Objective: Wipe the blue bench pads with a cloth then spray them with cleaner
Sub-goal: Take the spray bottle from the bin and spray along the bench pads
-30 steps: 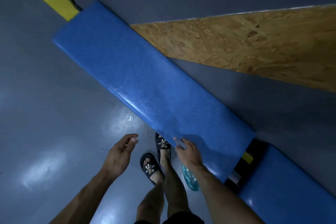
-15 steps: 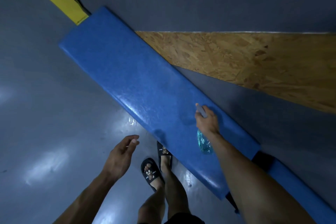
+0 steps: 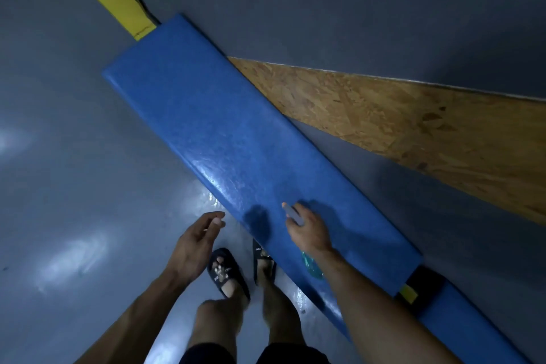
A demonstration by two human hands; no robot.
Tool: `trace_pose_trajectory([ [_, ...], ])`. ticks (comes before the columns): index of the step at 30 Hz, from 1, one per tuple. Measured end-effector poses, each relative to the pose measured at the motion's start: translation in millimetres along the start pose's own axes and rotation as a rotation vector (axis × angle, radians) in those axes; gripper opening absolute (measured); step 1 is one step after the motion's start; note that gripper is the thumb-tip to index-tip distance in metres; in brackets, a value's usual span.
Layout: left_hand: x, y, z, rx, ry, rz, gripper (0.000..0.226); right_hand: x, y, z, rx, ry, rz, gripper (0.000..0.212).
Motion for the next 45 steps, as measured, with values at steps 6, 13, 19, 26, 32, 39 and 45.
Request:
trace_pose_trajectory([
  [6, -13.8, -2.4, -16.1, 0.032, -0.005, 0.003, 0.041, -8.8, 26.3, 55.5, -0.139, 0.159, -0.039, 0.014],
  [13, -25.6, -12.4, -40.5, 0.011, -0.03, 0.0, 0.034, -11.9, -4.1, 10.2, 0.066, -0.108, 0.159, 0.013],
  [19, -19.5, -24.2, -64.6, -0.024, 0.006, -0.007, 0.034, -31.3, -46.2, -59.3, 0.263, -0.22, 0.205, 0.017],
  [26, -18.5, -43.1, -103.3, -0.056, -0.007, 0.014, 0.024, -51.7, -44.6, -49.5, 0.265, -0.23, 0.273, 0.018],
  [32, -19.2, -55.9, -137.8, -0.068, 0.031, 0.014, 0.029, -89.0, -8.5, 41.1, 0.109, -0.131, 0.186, 0.006],
  [39, -32.2, -70.3, -178.4, -0.066, 0.023, 0.009, 0.02, -126.6, 18.1, 122.8, 0.02, 0.05, 0.144, 0.017],
  [45, -39.5, -74.1, -197.5, -0.073, -0.015, -0.004, 0.022, -133.3, 11.2, 106.7, 0.119, -0.046, 0.192, 0.013],
])
Point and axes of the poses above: each hand's wrist, its own y-axis away from the middle knuckle, its own z-axis out of the palm, x = y × z, the point moved 8 cm from there along -y, towards the middle knuckle, and after that the axes turned 8 degrees about z, right-handed, at the moved point
